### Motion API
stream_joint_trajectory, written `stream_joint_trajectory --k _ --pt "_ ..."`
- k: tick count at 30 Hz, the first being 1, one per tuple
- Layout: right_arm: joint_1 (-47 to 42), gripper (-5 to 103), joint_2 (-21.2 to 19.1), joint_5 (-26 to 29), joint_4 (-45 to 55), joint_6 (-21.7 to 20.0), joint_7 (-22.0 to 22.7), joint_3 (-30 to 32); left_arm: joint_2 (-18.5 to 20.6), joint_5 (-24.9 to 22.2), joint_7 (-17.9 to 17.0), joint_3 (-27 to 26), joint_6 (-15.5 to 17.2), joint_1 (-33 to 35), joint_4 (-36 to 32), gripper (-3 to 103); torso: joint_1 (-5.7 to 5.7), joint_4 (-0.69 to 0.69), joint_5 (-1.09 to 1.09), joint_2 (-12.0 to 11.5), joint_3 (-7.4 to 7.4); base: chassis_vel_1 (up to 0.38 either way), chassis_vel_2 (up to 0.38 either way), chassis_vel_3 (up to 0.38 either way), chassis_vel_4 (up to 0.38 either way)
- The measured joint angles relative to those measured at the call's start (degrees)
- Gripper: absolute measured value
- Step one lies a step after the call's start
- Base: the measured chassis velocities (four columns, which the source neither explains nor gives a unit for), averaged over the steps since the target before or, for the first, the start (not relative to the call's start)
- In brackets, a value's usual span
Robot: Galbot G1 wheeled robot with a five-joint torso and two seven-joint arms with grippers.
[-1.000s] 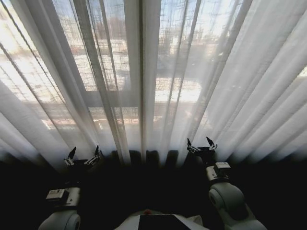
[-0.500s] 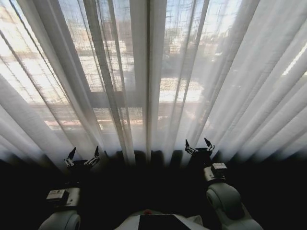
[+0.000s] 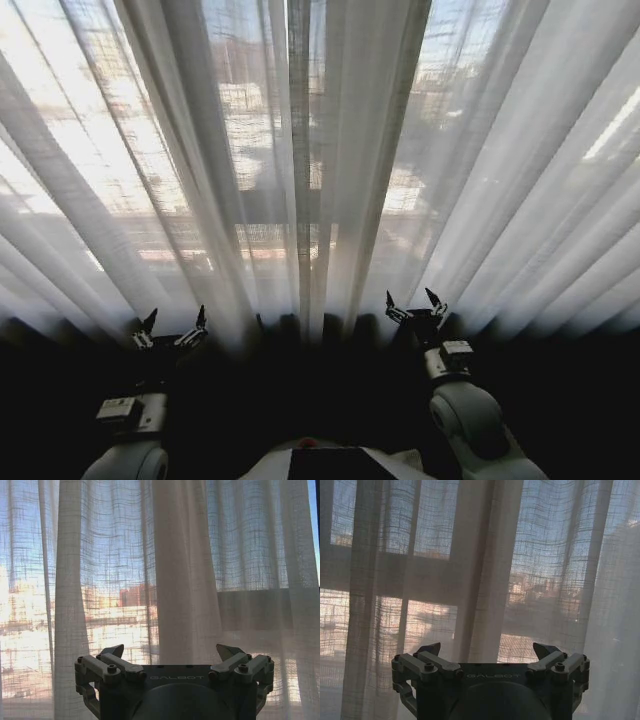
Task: Open the curtains by pulling them apart, changing their state from closed to fully open.
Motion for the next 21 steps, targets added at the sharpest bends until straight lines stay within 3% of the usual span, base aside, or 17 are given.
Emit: stream_joint_trajectory --k 9,21 --pt "0.2 100 0.3 0.5 0.0 0.7 0.2 -0.6 0.0 0.1 -0.1 -0.3 -0.6 0.3 0.0 100 0.01 0.00 -0.04 0.0 -0.01 0.286 0.290 -0.311 -0.297" --pt "0.5 100 0.4 1.2 -0.1 1.3 -1.0 -0.2 -0.5 0.3 0.0 -0.4 -1.1 0.8 -0.7 100 -0.02 0.01 0.04 0.0 0.00 0.012 0.005 -0.002 -0.024"
